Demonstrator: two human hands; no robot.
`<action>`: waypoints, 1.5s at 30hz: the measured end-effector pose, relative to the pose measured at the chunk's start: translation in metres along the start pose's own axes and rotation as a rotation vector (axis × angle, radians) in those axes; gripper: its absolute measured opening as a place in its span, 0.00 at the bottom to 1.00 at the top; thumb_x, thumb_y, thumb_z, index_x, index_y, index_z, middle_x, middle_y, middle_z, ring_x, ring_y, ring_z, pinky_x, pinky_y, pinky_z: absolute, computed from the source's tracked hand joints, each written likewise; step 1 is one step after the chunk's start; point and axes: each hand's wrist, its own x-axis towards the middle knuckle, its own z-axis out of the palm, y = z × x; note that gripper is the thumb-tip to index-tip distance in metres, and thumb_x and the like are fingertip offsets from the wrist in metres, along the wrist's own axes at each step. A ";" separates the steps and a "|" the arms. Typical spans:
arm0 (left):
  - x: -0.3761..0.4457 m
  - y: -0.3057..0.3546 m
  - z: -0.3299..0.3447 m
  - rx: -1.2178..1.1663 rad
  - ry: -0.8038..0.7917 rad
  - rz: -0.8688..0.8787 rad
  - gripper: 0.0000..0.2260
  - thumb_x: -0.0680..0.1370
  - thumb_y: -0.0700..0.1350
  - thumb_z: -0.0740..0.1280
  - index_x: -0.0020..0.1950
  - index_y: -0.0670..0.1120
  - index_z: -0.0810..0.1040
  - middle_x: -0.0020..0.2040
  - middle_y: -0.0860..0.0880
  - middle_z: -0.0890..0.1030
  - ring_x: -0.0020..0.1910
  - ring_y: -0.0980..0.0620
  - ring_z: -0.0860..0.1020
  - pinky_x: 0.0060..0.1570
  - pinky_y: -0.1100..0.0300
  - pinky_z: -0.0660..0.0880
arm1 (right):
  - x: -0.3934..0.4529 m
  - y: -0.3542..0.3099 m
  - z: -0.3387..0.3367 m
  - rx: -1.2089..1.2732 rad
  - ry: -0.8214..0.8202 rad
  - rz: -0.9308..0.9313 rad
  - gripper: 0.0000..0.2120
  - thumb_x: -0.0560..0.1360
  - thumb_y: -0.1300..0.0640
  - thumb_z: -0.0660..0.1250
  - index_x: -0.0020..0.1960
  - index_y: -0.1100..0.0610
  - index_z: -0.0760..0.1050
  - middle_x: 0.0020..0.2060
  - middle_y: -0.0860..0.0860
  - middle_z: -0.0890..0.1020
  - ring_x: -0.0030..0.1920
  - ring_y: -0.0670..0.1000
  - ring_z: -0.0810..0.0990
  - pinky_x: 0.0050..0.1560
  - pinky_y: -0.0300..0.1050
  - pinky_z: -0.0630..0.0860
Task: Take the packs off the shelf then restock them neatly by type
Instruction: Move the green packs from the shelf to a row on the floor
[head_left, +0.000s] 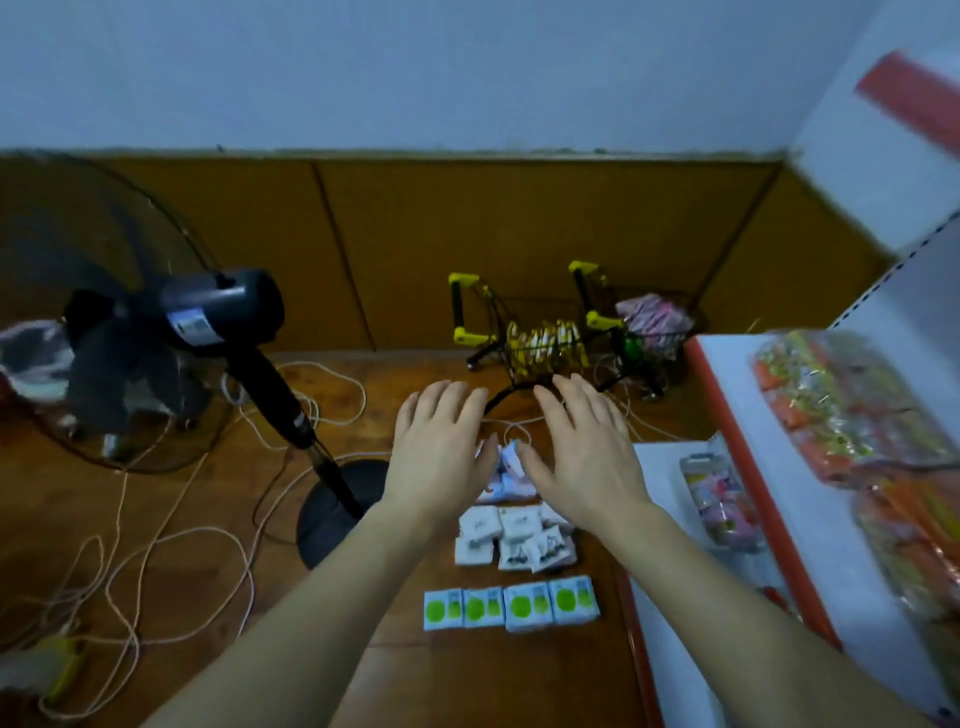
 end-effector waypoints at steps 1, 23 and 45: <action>0.004 0.006 -0.015 -0.003 0.022 0.014 0.21 0.80 0.55 0.65 0.71 0.48 0.72 0.69 0.47 0.74 0.72 0.45 0.68 0.71 0.44 0.66 | -0.001 0.000 -0.017 -0.003 0.020 0.006 0.32 0.79 0.37 0.55 0.78 0.54 0.62 0.77 0.54 0.63 0.79 0.56 0.56 0.77 0.57 0.55; 0.022 0.233 -0.196 -0.367 0.165 0.766 0.22 0.81 0.57 0.61 0.74 0.52 0.68 0.74 0.50 0.69 0.76 0.48 0.61 0.75 0.48 0.57 | -0.203 0.000 -0.279 -0.358 0.514 0.601 0.29 0.78 0.41 0.54 0.74 0.56 0.66 0.73 0.58 0.70 0.75 0.60 0.66 0.72 0.64 0.66; -0.352 0.520 -0.292 -0.843 0.102 1.601 0.24 0.80 0.56 0.58 0.72 0.45 0.71 0.71 0.43 0.73 0.73 0.40 0.66 0.69 0.41 0.68 | -0.685 -0.123 -0.379 -0.805 0.603 1.348 0.31 0.77 0.40 0.58 0.74 0.57 0.68 0.73 0.59 0.71 0.75 0.61 0.65 0.72 0.63 0.64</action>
